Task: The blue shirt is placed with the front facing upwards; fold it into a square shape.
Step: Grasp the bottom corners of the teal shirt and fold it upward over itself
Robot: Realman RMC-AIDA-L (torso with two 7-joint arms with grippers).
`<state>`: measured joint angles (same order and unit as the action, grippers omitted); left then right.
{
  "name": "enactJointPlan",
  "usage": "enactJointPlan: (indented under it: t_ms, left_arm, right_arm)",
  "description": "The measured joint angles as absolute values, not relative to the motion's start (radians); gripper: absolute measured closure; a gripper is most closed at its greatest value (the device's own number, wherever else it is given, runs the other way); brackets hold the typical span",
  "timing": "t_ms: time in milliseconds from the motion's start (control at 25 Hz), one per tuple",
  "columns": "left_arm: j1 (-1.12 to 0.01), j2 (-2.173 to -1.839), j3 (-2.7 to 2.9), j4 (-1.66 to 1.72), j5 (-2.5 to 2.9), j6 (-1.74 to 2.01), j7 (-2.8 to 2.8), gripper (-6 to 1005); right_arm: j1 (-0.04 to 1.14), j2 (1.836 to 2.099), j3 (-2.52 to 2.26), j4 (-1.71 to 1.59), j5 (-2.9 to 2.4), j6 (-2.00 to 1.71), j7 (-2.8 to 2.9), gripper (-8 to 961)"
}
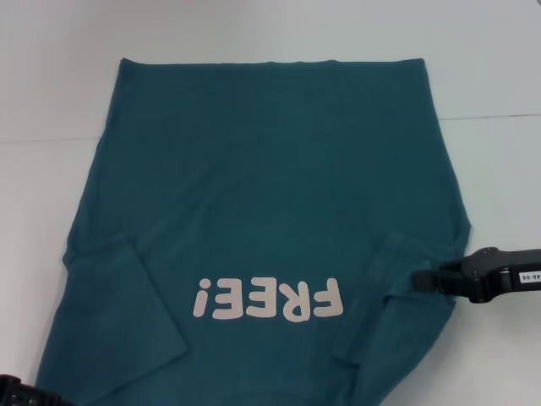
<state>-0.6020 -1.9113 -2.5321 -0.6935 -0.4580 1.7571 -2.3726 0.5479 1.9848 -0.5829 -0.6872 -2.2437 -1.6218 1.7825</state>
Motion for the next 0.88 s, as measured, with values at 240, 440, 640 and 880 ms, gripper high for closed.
enactJointPlan:
  t_ms: [240,440,640,880]
  left_arm:
    - [-0.604,-1.912,-2.531,-0.697,-0.458,1.757,-2.377,156]
    - [-0.611,-1.913,-2.531,-0.694,-0.458,1.752,-2.378,245]
    - [-0.615,-1.913,-2.525,-0.692,-0.458,1.745,-2.380,399]
    - [-0.617,-1.913,-2.494,-0.692,-0.458,1.727,-2.399,418]
  right_arm:
    - [0.551,1.985,-0.583,-0.687,-2.245,-1.621,1.782,919]
    - [0.552,1.985,-0.583,-0.687,-2.245,-1.621,1.782,919]
    - [0.552,1.985,-0.583,-0.687,-2.243,-1.621,1.782,918]
    - [0.552,1.985,-0.583,-0.686,-2.242,-1.621,1.781,918]
